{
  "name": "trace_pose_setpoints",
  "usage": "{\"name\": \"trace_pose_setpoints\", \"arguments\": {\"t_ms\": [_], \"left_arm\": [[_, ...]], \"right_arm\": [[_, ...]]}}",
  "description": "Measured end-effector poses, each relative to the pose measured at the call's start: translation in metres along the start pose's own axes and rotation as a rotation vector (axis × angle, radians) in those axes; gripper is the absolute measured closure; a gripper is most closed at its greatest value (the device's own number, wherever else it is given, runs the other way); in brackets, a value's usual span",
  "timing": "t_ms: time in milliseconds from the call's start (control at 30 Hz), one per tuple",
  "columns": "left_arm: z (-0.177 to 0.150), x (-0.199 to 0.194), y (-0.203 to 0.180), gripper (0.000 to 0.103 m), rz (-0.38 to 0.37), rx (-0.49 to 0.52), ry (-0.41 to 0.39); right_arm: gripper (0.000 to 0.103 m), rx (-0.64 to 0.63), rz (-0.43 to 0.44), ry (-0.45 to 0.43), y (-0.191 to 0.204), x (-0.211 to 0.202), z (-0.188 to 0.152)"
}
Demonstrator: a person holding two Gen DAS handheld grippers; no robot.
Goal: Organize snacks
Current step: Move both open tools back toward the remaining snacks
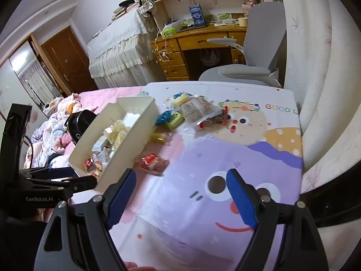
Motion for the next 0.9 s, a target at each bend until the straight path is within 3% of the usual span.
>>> {"name": "trace_pose_setpoints", "arguments": {"t_ms": [400, 767, 900], "left_arm": [[0.012, 0.027, -0.010, 0.016, 0.057, -0.191, 0.053], [0.033, 0.068, -0.007, 0.016, 0.004, -0.412, -0.020], [0.039, 0.087, -0.008, 0.016, 0.000, -0.439, -0.057]], "right_arm": [[0.018, 0.017, 0.019, 0.013, -0.026, 0.009, 0.037], [0.014, -0.028, -0.033, -0.024, -0.029, 0.047, 0.079], [0.012, -0.111, -0.075, -0.033, -0.022, 0.075, 0.090]]}}
Point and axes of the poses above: each gripper's, at about its wrist camera, not at the fingertips, and x roughly the way its jaws point, y to its left, z to its top, the point moved 5 cm from there along x, roughly the way its jaws point, and after that the axes turned 14 degrees about x, right-handed, at the moved point
